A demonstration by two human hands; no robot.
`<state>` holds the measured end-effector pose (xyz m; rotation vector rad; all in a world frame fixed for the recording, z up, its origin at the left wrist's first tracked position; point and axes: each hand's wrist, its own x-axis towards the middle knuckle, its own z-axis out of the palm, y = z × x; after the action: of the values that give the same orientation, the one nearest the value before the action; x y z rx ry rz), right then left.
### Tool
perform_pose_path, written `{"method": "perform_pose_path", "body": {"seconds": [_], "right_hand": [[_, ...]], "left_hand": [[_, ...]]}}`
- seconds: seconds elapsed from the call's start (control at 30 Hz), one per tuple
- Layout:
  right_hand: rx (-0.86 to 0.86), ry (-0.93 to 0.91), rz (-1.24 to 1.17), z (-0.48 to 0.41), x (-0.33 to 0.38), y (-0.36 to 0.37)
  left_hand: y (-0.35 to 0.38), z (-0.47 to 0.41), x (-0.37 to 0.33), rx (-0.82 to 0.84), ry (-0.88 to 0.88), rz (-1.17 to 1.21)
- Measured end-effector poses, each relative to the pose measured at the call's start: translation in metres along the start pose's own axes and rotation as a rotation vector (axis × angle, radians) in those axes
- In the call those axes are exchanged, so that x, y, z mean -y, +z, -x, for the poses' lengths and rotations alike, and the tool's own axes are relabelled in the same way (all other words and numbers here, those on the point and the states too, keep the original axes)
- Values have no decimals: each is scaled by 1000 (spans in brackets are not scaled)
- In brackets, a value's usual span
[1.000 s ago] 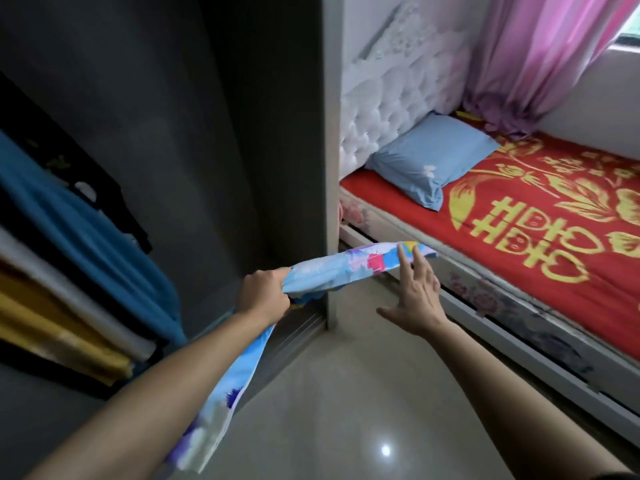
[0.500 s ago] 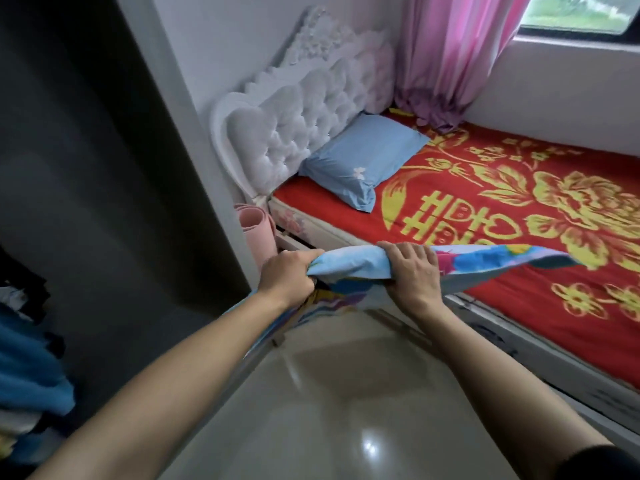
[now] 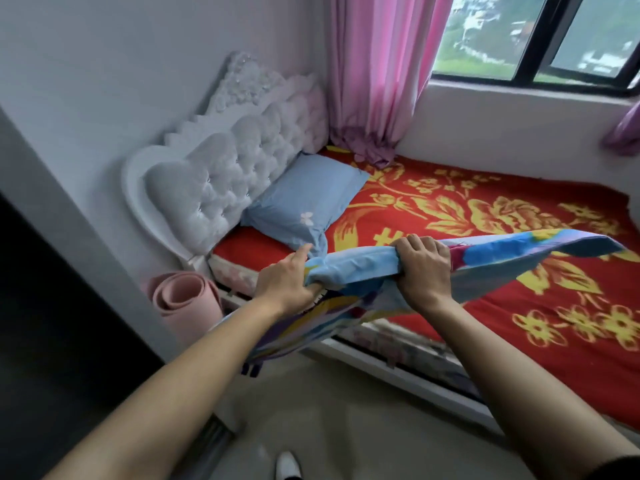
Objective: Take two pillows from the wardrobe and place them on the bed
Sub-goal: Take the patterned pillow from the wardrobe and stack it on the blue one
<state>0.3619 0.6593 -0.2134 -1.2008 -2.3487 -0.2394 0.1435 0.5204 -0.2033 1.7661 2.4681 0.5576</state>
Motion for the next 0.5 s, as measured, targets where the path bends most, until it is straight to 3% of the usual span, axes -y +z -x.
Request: {"method": "perform_pose_path", "body": {"seconds": [0.33,0.5], "right_hand": [[-59,43,26,-158,38,42],[-89,75,23,-213,42,74]], "left_hand": [[-17,-165,92,63,56,12],[-10,-237,109,-120,79,-58]]}}
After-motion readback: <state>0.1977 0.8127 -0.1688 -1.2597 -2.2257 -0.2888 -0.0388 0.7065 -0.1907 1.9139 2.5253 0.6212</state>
